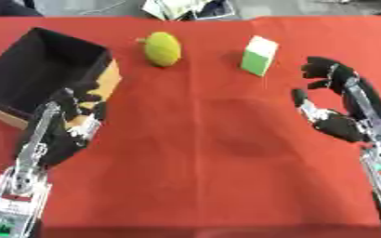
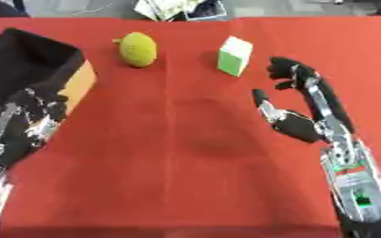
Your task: Pick up objects on the table and place them in the box.
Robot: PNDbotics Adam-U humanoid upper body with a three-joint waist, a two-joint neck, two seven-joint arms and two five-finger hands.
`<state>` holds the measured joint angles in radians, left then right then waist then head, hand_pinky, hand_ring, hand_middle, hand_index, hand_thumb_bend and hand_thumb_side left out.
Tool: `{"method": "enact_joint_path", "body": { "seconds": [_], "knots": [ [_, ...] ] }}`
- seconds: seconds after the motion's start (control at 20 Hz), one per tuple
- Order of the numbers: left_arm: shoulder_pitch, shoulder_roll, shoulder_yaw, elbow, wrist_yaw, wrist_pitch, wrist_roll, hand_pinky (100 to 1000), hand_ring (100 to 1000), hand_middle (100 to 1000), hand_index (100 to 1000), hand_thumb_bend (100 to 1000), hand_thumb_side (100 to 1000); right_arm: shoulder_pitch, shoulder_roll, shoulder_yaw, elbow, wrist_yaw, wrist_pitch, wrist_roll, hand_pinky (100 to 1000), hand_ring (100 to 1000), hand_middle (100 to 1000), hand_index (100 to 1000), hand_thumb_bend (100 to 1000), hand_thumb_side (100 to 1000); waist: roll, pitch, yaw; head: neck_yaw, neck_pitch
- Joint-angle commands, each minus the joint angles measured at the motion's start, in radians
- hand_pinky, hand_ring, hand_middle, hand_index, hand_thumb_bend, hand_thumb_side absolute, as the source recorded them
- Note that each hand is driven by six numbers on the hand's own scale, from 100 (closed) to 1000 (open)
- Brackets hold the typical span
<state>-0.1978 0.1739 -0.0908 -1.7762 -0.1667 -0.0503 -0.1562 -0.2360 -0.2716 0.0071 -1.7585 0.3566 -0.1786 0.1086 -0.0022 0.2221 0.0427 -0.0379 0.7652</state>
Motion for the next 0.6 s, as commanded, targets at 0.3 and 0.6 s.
{"method": "enact_joint_path", "body": {
  "seconds": [0.3, 0.6],
  "knots": [
    [-0.004, 0.009, -0.004, -0.014, 0.008, 0.000, -0.003, 619, 761, 778, 810, 366, 519, -0.079, -0.069, 0.005, 0.033, 0.021, 0.012, -0.014, 706, 783, 765, 896, 295, 448, 0.000, -0.020, -0.002, -0.004, 0.005],
    [0.000, 0.010, -0.006, -0.012, 0.009, 0.000, -0.006, 619, 761, 778, 810, 365, 519, -0.199, -0.142, 0.029, 0.099, 0.027, 0.016, -0.009, 713, 788, 780, 903, 317, 435, 0.001, -0.026, -0.005, -0.005, 0.005]
  ]
}}
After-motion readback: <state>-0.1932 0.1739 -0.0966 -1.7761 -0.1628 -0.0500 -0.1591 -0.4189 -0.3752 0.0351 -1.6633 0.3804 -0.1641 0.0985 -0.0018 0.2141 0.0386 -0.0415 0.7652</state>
